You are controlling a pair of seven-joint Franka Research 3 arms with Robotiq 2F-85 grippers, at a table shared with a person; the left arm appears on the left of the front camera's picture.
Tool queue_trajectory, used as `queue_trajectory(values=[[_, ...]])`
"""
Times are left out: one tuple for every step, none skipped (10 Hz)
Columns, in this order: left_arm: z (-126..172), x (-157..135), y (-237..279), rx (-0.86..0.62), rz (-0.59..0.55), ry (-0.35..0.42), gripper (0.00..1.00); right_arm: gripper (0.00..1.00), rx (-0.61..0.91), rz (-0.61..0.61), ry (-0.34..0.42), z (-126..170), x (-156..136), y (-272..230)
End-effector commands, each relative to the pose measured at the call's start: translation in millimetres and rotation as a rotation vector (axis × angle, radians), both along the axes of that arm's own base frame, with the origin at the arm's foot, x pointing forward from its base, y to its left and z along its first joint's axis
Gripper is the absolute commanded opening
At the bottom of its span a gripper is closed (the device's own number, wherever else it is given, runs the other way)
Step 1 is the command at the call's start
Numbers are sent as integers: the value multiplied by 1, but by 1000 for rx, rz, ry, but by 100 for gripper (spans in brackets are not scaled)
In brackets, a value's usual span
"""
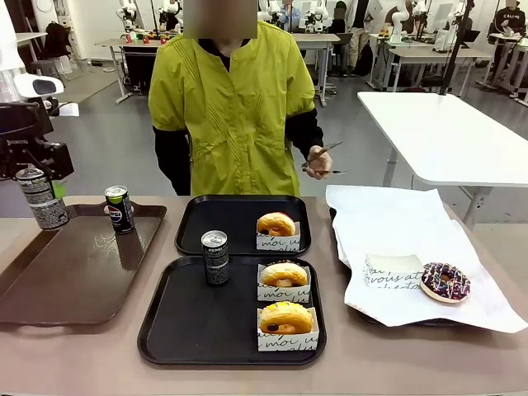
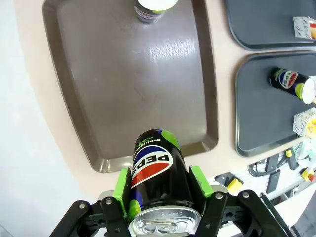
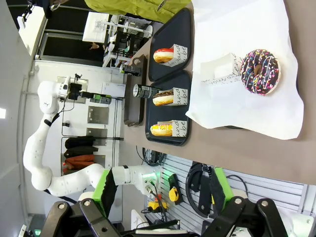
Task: Set up donuts and drinks on trays.
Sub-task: Pick up one Pepsi coke from the Handle tray and place it on the Flat Tray without a Pepsi coke.
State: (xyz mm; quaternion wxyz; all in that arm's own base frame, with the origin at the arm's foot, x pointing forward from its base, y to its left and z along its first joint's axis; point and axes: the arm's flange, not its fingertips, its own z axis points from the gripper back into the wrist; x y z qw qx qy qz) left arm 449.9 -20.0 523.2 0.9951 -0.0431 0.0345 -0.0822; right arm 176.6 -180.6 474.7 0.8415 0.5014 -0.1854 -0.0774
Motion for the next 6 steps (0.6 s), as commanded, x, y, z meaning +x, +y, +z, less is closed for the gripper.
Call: queue_trajectory(values=[[0,-9,9,-87,91,12,5,100,11,9,-21,0,1,0],[0,0,0,0,0,0,5,100,11,9,-21,0,1,0],[0,0,0,0,0,0,5,100,11,9,-21,0,1,0],[0,0,0,0,0,0,5,100,11,9,-21,0,1,0],[0,0,0,0,0,0,5,100,11,9,-21,0,1,0],[-3,-4,-1,-22,15,13,59,100,11,9,-21,0,1,0]])
